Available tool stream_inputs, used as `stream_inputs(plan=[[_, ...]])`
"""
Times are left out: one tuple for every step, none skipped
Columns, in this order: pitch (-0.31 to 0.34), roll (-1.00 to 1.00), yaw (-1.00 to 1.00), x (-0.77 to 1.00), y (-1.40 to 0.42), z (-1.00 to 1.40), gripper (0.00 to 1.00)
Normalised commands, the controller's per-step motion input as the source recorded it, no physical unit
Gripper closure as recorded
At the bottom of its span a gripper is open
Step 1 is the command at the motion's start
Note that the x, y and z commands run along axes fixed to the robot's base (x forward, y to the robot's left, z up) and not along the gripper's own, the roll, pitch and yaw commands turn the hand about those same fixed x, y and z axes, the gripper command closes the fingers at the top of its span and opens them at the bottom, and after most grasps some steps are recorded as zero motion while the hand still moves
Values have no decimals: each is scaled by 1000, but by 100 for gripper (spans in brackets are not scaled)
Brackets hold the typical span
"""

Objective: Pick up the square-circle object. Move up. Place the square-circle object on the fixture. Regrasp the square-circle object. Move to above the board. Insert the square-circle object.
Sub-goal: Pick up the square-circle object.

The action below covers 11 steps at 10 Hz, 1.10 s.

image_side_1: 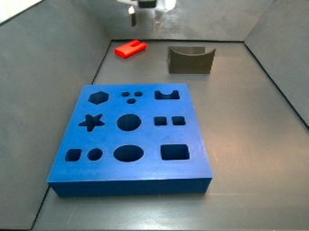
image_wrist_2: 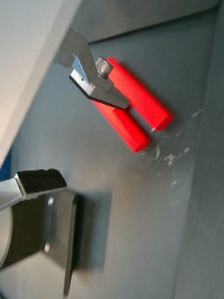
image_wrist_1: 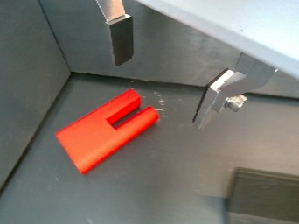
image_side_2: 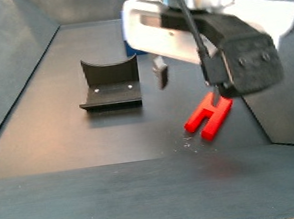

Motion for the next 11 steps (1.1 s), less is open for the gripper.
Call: stream_inputs(plan=[[-160,-69,-280,-80,169,-320,0],[-163,-36,-189,-80,123,-360,0],[-177,-19,0,0,157,-451,0],[-170,-6,0,0,137,-500,0],[-129,-10,0,0,166,-449,0],[-74,0,-49,-109,129,-351,0],[-91,0,-166,-197,49,-306,0],[-93,0,-309,-214,23,-340,0],[-114,0,-314,-171,14,-389,0],[-174,-21,-329,-123,0,-409,0],[-186,-6,-317,-146,83,-706,0]])
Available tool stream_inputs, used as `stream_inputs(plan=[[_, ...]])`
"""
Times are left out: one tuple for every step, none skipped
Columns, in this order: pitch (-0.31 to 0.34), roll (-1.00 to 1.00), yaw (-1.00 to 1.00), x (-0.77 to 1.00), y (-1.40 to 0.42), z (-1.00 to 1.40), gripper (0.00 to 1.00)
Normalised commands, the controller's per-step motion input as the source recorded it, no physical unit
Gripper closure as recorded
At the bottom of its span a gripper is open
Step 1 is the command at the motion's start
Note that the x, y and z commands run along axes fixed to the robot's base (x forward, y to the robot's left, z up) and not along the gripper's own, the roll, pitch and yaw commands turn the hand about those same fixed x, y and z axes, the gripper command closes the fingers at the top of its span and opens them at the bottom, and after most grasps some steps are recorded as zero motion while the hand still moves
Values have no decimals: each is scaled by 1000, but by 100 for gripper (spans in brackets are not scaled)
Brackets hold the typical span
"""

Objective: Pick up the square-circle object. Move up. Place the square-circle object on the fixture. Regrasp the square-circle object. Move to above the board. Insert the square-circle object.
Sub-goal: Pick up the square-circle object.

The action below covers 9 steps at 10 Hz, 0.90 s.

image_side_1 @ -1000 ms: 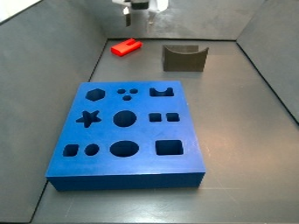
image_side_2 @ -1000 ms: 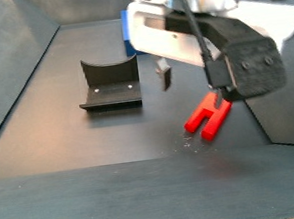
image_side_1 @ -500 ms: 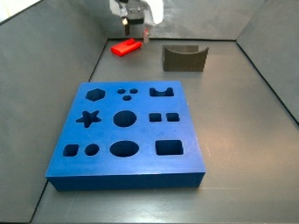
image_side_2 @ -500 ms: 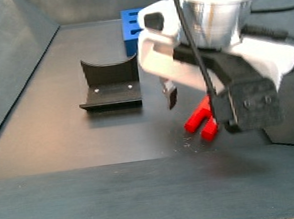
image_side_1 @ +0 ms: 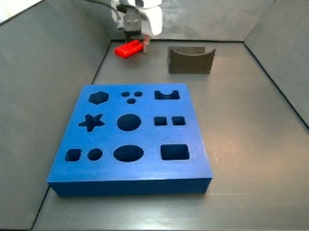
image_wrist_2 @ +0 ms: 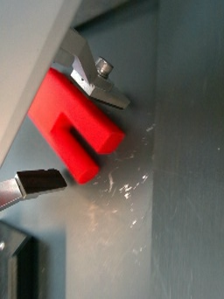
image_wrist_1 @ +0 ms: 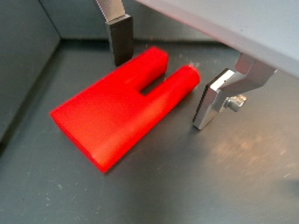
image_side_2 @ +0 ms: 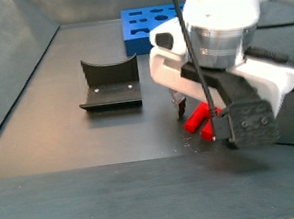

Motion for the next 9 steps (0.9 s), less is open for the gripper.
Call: stream_inputs(plan=[[-140,0,-260,-189,137,-897,0],[0,20,0,0,0,0,0],[0,0,0,0,0,0,0],[0,0,0,0,0,0,100],[0,0,0,0,0,0,100],[0,0,0,0,0,0,100],[0,0,0,0,0,0,100],[0,0,0,0,0,0,100],[0,0,0,0,0,0,100]])
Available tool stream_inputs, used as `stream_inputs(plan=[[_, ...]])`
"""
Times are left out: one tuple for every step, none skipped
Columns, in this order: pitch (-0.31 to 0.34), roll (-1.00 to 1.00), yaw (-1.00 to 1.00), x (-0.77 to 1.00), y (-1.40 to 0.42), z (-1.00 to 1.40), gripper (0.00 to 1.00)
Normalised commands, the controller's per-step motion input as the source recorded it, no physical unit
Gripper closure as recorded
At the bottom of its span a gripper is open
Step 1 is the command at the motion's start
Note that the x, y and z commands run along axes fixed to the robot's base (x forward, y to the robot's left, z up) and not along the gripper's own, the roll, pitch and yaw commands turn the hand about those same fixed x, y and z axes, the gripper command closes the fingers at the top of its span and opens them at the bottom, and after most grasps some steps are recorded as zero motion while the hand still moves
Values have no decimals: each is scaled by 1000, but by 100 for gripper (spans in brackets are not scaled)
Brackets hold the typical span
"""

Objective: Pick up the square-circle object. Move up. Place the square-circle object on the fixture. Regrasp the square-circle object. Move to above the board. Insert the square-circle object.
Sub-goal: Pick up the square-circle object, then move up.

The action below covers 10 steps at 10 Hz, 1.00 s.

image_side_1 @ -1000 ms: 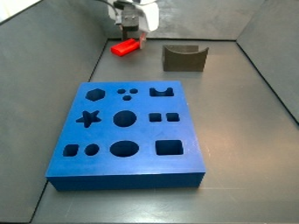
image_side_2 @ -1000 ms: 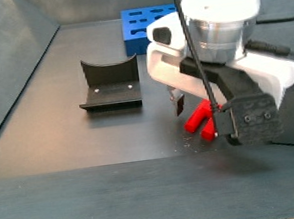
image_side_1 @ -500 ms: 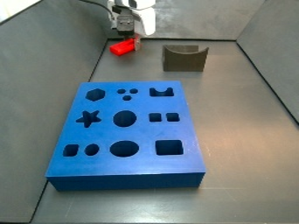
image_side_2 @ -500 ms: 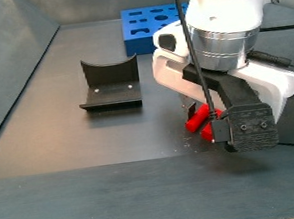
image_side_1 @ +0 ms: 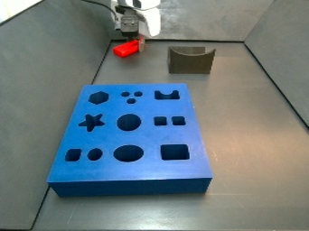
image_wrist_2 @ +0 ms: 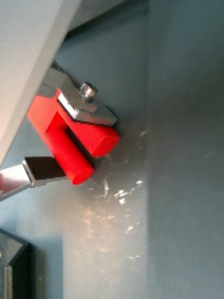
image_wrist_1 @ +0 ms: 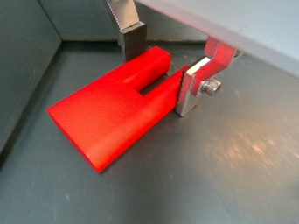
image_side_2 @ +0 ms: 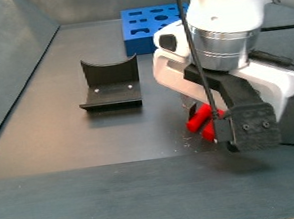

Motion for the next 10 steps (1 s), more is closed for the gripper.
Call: stream_inputs(plan=[[0,0,0,0,0,0,100],[0,0,0,0,0,0,100],[0,0,0,0,0,0,100],[0,0,0,0,0,0,100],[0,0,0,0,0,0,100],[0,0,0,0,0,833,100],[-12,-2,-13,14,-19,861,100],[0,-4,-15,-11,-27,776,100],[11,-4,-16,-14,-21,653,100],[28,-4,-17,-15,-12,462,100]])
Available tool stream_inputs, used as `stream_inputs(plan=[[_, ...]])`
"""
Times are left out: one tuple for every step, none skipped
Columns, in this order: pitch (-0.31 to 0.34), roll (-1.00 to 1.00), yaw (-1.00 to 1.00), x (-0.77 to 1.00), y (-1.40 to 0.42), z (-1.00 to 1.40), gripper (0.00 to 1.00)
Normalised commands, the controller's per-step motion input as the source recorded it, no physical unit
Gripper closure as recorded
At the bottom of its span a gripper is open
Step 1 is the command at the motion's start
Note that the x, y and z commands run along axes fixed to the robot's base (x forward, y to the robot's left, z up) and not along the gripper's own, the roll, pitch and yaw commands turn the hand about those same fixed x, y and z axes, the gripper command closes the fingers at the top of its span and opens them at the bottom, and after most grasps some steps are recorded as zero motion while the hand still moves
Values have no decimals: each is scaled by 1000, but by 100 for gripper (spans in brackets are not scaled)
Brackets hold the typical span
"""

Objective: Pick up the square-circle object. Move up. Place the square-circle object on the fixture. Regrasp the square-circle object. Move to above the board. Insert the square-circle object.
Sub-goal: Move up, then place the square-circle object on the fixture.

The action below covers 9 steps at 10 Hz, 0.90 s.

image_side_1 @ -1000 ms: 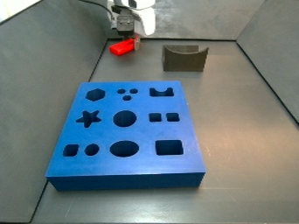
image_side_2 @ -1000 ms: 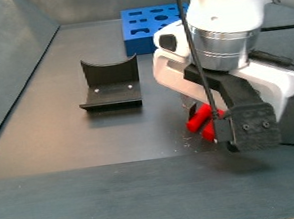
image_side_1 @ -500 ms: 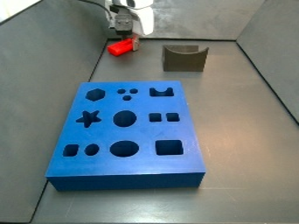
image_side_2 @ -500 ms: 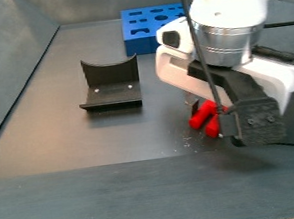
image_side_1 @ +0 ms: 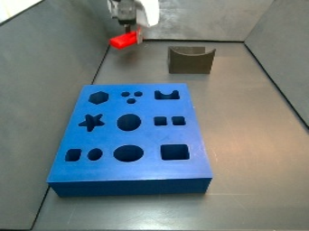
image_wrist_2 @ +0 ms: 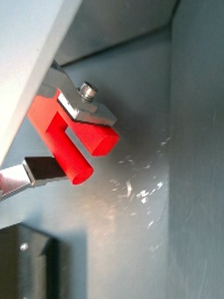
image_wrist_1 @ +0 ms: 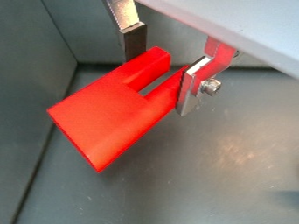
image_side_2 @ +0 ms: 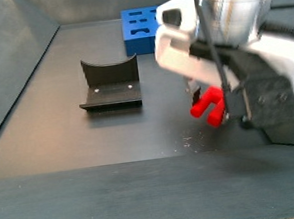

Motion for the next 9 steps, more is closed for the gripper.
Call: stream_inputs(plan=[[39,-3,-17,-15,-7,308,100],[0,0,0,0,0,1000,100],[-12,10,1,9,5,1000,100],[17,1,-1,-7,0,1000,100],[26,2,-3,-9,2,1000,100],[39,3,-6,-13,3,1000,100],[46,5,-10,-15,4,1000,100],[51,9,-12,-19,5,1000,100],[51,11,-12,-19,7,1000,100]])
